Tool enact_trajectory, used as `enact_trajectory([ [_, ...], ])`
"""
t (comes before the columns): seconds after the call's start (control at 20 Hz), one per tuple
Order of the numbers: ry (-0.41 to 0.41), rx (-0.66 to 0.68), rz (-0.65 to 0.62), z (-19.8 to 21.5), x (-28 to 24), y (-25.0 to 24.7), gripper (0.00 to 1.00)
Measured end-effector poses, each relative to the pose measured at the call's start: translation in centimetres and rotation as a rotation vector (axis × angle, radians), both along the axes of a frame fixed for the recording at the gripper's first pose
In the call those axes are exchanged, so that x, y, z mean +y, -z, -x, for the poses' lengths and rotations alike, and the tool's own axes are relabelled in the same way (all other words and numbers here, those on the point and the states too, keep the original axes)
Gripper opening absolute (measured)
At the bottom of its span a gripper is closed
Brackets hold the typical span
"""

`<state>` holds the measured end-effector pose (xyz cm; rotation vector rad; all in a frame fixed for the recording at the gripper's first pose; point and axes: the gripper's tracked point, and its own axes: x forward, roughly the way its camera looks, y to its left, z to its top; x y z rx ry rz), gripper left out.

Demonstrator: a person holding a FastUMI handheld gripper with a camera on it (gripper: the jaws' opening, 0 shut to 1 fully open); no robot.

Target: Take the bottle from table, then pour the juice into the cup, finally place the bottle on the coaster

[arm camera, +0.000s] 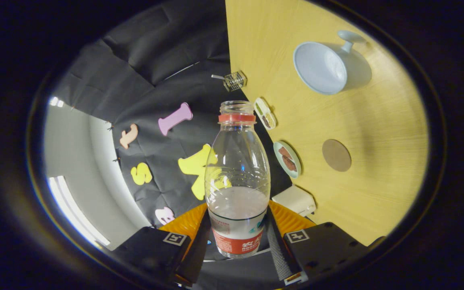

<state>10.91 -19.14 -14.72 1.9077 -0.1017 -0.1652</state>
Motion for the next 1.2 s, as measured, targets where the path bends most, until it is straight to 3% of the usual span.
enact_trajectory([
  [0.25, 0.002, -0.030, 0.172, 0.3, 0.3, -0.3, 0.74],
  [0.7, -0.132, 0.039, 0.504, 0.9, 2.8, 2.4, 0.74],
  [1.05, -0.279, 0.157, 1.030, 2.3, 6.0, 3.3, 0.75],
  [1.2, -0.294, 0.207, 1.233, 2.7, 6.2, 2.5, 0.75],
])
